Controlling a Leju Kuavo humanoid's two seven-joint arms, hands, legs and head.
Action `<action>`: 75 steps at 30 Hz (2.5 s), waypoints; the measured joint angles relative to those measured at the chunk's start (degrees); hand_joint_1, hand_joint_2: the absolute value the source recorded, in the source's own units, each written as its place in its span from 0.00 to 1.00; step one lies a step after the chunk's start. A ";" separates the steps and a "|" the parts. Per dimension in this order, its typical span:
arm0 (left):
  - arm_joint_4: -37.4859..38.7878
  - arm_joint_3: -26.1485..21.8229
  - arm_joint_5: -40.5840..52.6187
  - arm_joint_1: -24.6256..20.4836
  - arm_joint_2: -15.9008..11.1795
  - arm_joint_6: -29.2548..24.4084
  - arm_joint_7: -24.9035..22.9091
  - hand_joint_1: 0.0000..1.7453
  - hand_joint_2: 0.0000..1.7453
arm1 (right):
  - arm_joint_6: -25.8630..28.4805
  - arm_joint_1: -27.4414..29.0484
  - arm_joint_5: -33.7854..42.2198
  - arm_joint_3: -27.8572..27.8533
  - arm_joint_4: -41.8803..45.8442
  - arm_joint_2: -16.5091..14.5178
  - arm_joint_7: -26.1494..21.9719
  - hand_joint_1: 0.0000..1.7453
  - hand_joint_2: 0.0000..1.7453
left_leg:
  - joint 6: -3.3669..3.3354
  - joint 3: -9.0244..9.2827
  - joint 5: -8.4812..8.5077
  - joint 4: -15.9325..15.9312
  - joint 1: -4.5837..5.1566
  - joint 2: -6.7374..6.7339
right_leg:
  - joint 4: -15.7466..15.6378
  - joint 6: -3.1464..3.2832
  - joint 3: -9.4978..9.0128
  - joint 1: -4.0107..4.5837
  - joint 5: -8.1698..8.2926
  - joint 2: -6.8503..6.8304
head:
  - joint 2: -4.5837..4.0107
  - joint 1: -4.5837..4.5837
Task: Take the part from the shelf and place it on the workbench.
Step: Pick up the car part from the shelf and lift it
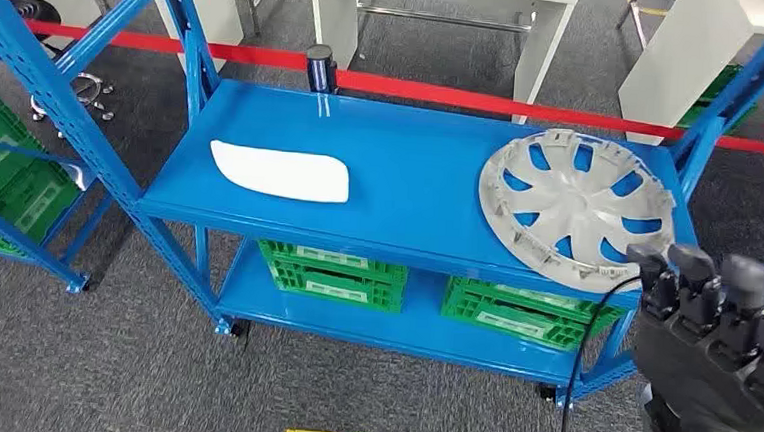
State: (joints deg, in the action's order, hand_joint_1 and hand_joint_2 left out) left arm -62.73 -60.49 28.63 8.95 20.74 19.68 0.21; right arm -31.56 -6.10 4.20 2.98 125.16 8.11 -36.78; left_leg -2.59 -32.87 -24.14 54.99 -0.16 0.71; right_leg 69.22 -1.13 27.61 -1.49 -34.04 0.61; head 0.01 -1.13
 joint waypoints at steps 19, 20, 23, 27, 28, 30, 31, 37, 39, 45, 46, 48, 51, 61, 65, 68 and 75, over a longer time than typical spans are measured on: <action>-1.17 4.98 -4.45 2.29 -0.04 -4.48 -1.56 0.00 0.00 | 2.00 0.29 3.34 0.69 -2.25 -0.75 7.30 0.00 0.00 | 4.12 -1.56 -13.74 16.97 -0.49 -0.12 | -11.47 2.13 5.34 -0.08 8.23 -0.41 | 0.00 -0.03; -1.28 5.53 -5.00 2.63 -0.05 -4.85 -1.72 0.00 0.00 | 2.23 0.32 3.58 0.81 -2.84 -0.79 8.27 0.00 0.00 | 3.99 -2.16 -12.21 15.97 -0.51 -0.18 | -11.47 2.10 5.11 0.02 8.02 -0.32 | -0.01 -0.03; -1.74 6.60 -5.78 3.34 -0.11 -5.27 -2.01 0.00 0.00 | 2.73 0.29 3.92 1.11 -4.01 -0.85 10.15 0.00 0.00 | 2.83 0.01 -4.61 5.94 -0.16 -0.50 | -11.61 1.83 4.34 0.26 7.45 -0.25 | -0.01 0.08; -2.27 7.49 -6.19 3.77 -0.15 -5.28 -2.37 0.00 0.00 | 4.97 0.28 2.94 2.07 -5.38 -0.57 18.22 0.00 0.25 | 1.29 0.69 -2.97 1.98 0.76 -0.60 | -12.08 0.76 4.13 0.18 7.30 -0.29 | 0.00 0.10; -2.31 7.57 -5.68 3.83 -0.14 -5.09 -2.27 0.00 0.00 | 5.69 0.30 1.47 2.80 -5.79 -0.09 21.39 0.00 0.50 | 0.99 1.11 -2.38 1.47 0.65 -0.63 | -11.99 0.52 4.12 0.23 7.20 -0.30 | 0.01 0.09; -2.25 7.25 -2.93 3.53 -0.10 -3.69 -1.30 0.00 0.00 | 6.94 0.37 -4.51 4.99 -6.90 1.96 27.15 0.00 1.00 | 0.51 2.14 -1.50 0.26 0.31 -0.65 | -9.60 0.37 5.21 0.38 6.08 -0.35 | 0.00 0.19; -2.09 6.74 -0.86 3.13 -0.06 -2.49 -0.53 0.00 0.00 | 7.73 0.46 -9.18 6.27 -7.68 3.43 29.49 0.00 1.00 | 0.41 2.46 -1.28 -0.08 0.16 -0.59 | -6.54 0.50 6.85 0.36 4.87 -0.38 | 0.00 0.27; -0.02 2.10 6.02 0.84 0.08 1.23 2.59 0.00 0.00 | 10.85 0.38 -29.46 13.04 -13.00 9.90 35.01 0.00 1.00 | 0.54 3.18 -2.27 0.16 0.25 -0.18 | -2.54 -1.23 10.97 0.15 5.93 -0.45 | -0.01 0.44; 0.78 1.14 6.71 0.28 0.08 1.41 3.34 0.00 0.00 | 11.06 -0.57 -35.44 14.88 -14.70 11.15 37.22 0.00 1.00 | 1.10 3.36 -3.10 0.79 0.39 -0.14 | -9.92 -1.24 7.51 0.16 8.94 -0.51 | -0.01 0.42; 4.74 -1.21 11.84 -1.90 -0.05 1.80 7.41 0.00 0.00 | 9.75 -2.90 -50.51 18.71 -20.54 13.21 43.22 0.00 1.00 | 2.62 2.03 -5.46 3.77 0.43 -0.29 | -11.93 1.10 6.18 -0.11 9.01 -0.54 | -0.01 0.21; 5.54 -1.59 12.71 -2.30 -0.19 1.67 8.03 0.00 0.00 | 9.47 -2.90 -51.77 18.83 -21.08 13.44 43.50 0.00 1.00 | 2.97 0.68 -6.77 6.45 0.28 -0.34 | -11.95 1.34 6.02 -0.19 8.89 -0.58 | -0.01 0.12; 7.27 -2.42 14.01 -2.97 -0.50 1.26 8.85 0.00 0.00 | 8.93 -2.71 -53.34 19.00 -22.01 13.81 43.68 0.00 1.00 | 3.50 -3.78 -9.81 14.54 -0.11 -0.41 | -11.94 1.64 5.90 -0.08 8.68 -0.61 | 0.00 0.00; 9.19 -3.45 15.10 -3.50 -0.93 0.89 9.41 0.00 0.00 | 8.39 -2.18 -54.11 19.34 -22.95 14.10 43.74 0.00 1.00 | 3.52 -6.84 -8.44 17.61 -0.39 -0.43 | -11.93 1.82 5.61 0.13 8.42 -0.41 | -0.01 -0.03; 12.96 -6.53 19.69 -5.91 -2.57 0.35 11.58 0.00 0.00 | 6.63 0.46 -54.29 18.65 -23.94 14.78 44.37 0.00 1.00 | 0.54 0.78 -0.71 0.53 0.25 -0.60 | -9.28 0.32 6.57 0.41 6.48 -0.33 | 0.00 0.14; 13.86 -7.31 20.87 -6.33 -2.58 0.32 11.93 0.00 0.00 | 7.22 2.56 -54.02 16.80 -24.71 15.09 45.14 0.00 1.00 | 0.10 0.84 -0.67 0.35 0.41 -0.52 | 4.54 0.42 13.79 0.35 1.39 -0.36 | 0.00 0.21; 14.26 -7.85 21.55 -6.57 -2.58 0.70 12.29 0.00 0.00 | 7.58 4.04 -54.10 14.81 -25.04 15.17 45.78 0.00 1.00 | 0.35 0.89 -1.01 0.73 0.42 -0.35 | -1.15 -1.00 11.57 0.08 4.50 -0.43 | 0.00 0.22; 14.39 -8.81 22.96 -7.05 -2.85 1.34 12.73 0.00 0.00 | 8.67 7.08 -54.23 9.78 -24.97 14.81 46.63 0.00 1.00 | 2.00 0.41 -3.06 2.96 0.75 -0.32 | -11.12 0.81 6.29 0.07 8.07 -0.52 | 0.00 0.13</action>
State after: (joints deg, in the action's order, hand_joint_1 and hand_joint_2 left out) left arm -48.34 -69.30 51.59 1.90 17.89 21.02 12.93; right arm -22.89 0.97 -50.04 12.77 100.20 22.92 9.85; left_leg -0.59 -32.47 -27.20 57.95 0.58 0.39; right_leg 58.11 -0.32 33.91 -1.42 -25.97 0.10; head 0.01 -1.00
